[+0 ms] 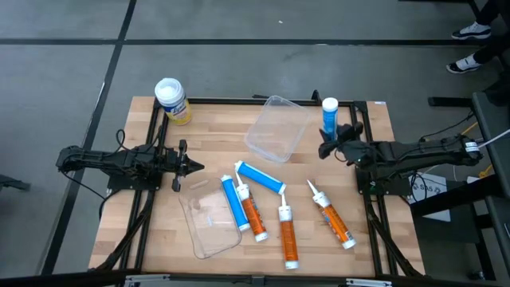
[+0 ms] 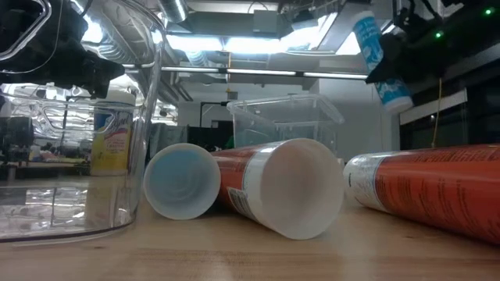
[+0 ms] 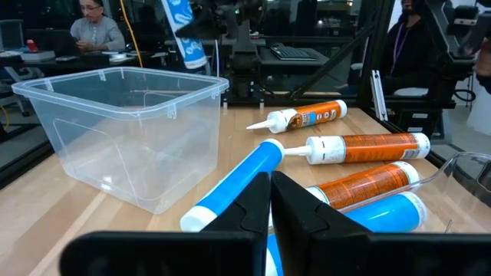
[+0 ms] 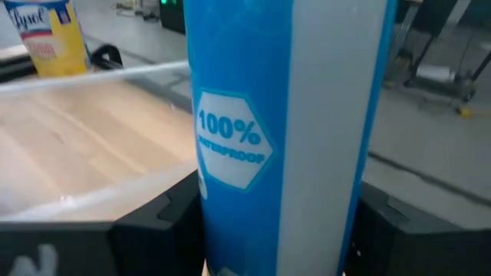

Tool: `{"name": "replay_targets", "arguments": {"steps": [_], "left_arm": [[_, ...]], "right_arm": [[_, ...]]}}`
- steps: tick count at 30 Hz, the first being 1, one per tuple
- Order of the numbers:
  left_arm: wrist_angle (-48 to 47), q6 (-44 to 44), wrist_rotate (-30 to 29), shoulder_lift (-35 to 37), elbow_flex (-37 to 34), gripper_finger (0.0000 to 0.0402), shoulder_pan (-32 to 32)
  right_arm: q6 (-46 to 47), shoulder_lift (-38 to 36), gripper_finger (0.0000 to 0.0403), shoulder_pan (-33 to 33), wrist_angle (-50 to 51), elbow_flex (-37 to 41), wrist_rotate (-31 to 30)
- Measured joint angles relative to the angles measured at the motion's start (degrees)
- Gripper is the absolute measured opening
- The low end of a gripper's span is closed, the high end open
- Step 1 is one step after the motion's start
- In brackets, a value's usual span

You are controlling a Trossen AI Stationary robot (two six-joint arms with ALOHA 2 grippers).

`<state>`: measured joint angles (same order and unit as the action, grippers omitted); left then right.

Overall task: Pick & place silicon tubes, Sealant and Lysol wipes
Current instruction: Put the top right blue sealant into the white bin

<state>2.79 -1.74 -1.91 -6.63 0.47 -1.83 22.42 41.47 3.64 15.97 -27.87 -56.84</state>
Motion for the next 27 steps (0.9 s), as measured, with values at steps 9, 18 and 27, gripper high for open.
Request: {"name": "replay_targets", "arguments": {"steps": [9,18,27], "left_arm": [[0.0,-0.02,0.0,0.0,0.01,0.0012,-0.02],[0.0,-0.01,0.0,0.0,0.01,0.001,-0.01],[0.0,0.0,0.0,0.0,0.02,0.0008,0.0]], "right_arm": [[-13.93,0.0,0.0214,2.09,-13.2,-0.01,-0.85],[-19.78,0.0,0.0214,3.47,-23.29,-0.01,8.87],[-19.72,0.02,0.0214,3.44,-25.7,-0.01,23.57]]}}
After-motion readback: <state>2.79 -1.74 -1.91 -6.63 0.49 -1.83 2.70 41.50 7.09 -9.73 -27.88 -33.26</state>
